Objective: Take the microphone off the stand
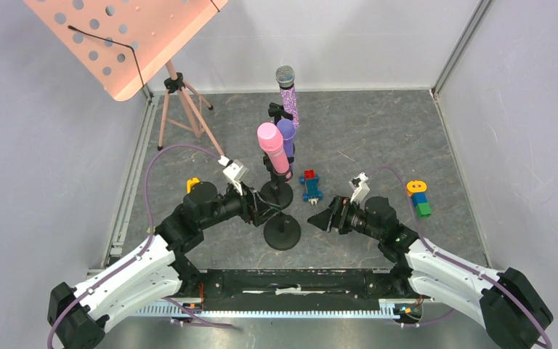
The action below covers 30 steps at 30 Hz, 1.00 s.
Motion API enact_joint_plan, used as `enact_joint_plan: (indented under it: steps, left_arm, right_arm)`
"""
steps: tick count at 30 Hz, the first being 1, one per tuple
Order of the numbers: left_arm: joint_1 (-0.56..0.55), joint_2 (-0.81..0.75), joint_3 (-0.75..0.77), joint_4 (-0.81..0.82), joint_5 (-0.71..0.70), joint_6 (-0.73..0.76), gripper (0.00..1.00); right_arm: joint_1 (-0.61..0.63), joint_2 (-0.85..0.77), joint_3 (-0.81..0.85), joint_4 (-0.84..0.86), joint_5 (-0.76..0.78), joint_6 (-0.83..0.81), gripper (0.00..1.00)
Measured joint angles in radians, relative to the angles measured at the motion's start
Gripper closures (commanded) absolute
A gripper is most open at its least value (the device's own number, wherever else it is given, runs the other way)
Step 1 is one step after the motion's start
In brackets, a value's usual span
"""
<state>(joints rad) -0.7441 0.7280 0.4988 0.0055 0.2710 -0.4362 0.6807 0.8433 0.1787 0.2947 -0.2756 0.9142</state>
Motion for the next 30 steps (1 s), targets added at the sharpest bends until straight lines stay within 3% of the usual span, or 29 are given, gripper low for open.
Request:
enact_joint_plan:
  steps: [10, 18, 25, 30]
  left_arm:
    - [-0.027, 0.052, 0.014, 0.049, 0.025, 0.011, 0.35]
    - [-0.044, 0.117, 0.040, 0.105, 0.018, 0.050, 0.55]
    - [-0.050, 0.137, 0.052, 0.116, 0.016, 0.102, 0.82]
    - [-0.057, 0.118, 0.047, 0.124, -0.027, 0.142, 0.89]
  right_arm:
    - [0.000, -0.024, 0.000, -0.002, 0.016, 0.042, 0.12]
    - [0.000, -0.024, 0.000, -0.003, 0.015, 0.055, 0.14]
    - [0.000, -0.014, 0.000, 0.015, 0.006, 0.085, 0.16]
    - [0.000, -0.006, 0.000, 0.033, 0.003, 0.095, 0.16]
